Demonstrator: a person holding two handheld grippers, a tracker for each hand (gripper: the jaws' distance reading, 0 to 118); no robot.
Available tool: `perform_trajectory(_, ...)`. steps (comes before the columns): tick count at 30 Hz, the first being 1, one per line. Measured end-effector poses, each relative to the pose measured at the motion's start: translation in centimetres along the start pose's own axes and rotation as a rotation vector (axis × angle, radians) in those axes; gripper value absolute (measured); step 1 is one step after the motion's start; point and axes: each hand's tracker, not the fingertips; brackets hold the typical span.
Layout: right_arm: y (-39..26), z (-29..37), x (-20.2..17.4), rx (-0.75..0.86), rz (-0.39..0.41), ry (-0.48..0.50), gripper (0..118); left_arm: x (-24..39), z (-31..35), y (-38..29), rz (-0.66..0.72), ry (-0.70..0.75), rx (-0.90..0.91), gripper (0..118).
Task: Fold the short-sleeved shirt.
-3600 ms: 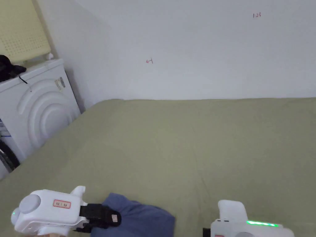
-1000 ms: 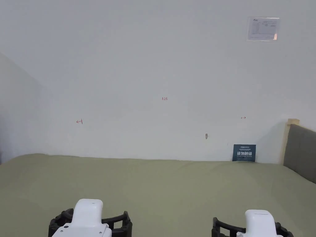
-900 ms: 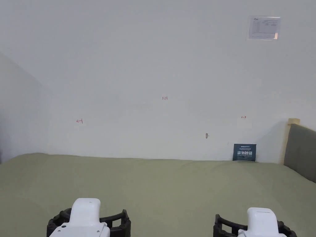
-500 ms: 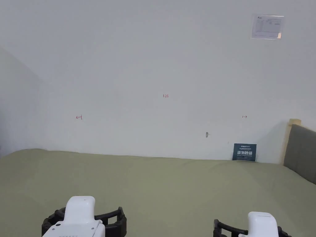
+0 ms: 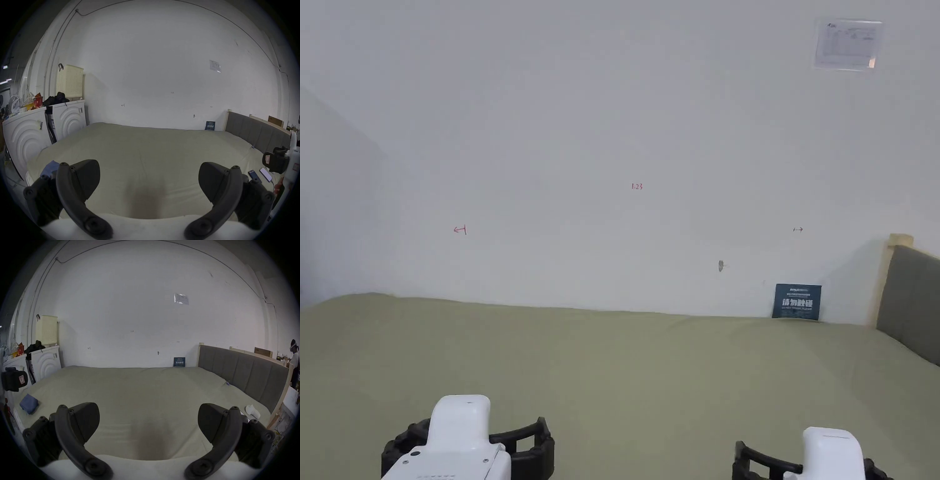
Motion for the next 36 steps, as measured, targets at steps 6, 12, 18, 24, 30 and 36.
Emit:
perform_trajectory(6, -0.1, -0.4, 0.1, -0.012, -0.009, -0.030, 118, -0.2, 0.6, -0.1, 0.006, -0.007, 0.002, 118)
perform_trajectory(12, 0.2, -0.5, 0.8, -0.009, -0.037, 0.057, 118, -0.4, 0.8, -0.2, 0.000, 0.003, -0.005, 118)
perform_trajectory(18, 1.2, -0.7, 0.8, -0.017, -0.027, 0.004, 118, -0.6, 1.0, -0.5, -0.008, 0.012, -0.015, 118)
perform_trajectory(24, 1.7, -0.7, 1.5, -0.027, -0.072, 0.020, 118, -0.8, 1.0, -0.6, 0.005, 0.010, -0.021, 118)
perform_trajectory(30, 2.1, -0.6, 2.0, -0.021, -0.063, 0.030, 118, -0.7, 1.1, -0.2, 0.017, -0.018, -0.022, 118)
perform_trajectory(36, 2.4, -1.0, 1.9, -0.077, -0.051, -0.008, 118, -0.2, 1.3, 0.2, -0.001, -0.021, -0.017, 118)
